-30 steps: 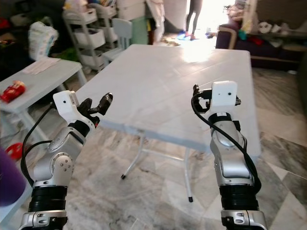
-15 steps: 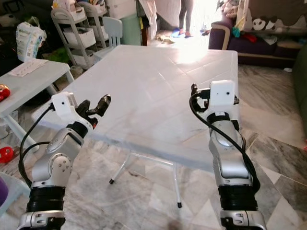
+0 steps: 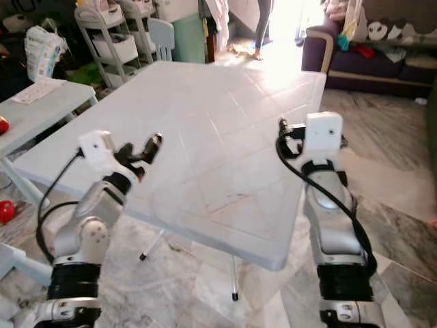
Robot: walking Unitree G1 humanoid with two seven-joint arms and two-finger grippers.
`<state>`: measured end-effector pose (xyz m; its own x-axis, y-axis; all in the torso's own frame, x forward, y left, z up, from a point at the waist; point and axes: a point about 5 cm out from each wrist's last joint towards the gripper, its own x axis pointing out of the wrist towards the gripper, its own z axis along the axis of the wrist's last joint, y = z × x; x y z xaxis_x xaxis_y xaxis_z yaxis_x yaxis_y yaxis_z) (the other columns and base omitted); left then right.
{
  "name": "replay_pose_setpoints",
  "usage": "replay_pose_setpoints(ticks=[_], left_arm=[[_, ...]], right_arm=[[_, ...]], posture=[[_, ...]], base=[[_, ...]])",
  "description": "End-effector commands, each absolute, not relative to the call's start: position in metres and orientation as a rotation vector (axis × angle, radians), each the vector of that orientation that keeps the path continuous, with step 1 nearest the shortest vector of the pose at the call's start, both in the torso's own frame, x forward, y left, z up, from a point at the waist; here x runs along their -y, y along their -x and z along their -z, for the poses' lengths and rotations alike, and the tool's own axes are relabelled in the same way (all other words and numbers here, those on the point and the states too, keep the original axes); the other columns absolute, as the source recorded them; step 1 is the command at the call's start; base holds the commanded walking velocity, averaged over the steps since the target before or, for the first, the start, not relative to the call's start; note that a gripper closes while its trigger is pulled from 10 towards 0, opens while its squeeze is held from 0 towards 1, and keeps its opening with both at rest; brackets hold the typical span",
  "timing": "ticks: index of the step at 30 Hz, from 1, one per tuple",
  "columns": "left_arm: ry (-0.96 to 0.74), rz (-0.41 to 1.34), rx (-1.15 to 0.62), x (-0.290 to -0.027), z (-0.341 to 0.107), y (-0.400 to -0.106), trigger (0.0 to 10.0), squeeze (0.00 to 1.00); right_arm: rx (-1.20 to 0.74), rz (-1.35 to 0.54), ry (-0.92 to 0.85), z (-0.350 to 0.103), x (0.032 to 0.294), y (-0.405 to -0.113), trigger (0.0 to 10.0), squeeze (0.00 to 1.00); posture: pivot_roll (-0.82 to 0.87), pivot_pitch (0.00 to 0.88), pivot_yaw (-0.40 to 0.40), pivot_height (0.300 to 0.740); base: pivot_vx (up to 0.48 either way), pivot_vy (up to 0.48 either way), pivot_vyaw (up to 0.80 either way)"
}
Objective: Picking trash to rubbish bin
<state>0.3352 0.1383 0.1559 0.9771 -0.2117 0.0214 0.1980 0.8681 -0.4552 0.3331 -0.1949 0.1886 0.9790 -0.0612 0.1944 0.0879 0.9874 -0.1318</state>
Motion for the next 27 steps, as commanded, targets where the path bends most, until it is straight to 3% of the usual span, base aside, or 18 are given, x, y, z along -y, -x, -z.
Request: replay_pose_setpoints(ticks=[1, 27], left_arm=[[0.472, 0.189, -0.022, -0.1470, -0.1591, -0.3378, 10.0, 0.00], [0.499, 0.150, -0.039, -0.1513, -0.1579, -0.3421, 10.0, 0.00]], right_arm=[[0.198, 0.052, 0.136, -0.1927, 0.1875, -0.3347, 10.0, 0.00], [0.193, 0.047, 0.140, -0.1939, 0.1880, -0.3363, 10.0, 0.00]], posture=[[-0.12, 0.000, 0.055, 0.740], [-0.12, 0.000, 0.048, 0.740]], base=[[0.000, 0.000, -0.80], [0.000, 0.019, -0.79]])
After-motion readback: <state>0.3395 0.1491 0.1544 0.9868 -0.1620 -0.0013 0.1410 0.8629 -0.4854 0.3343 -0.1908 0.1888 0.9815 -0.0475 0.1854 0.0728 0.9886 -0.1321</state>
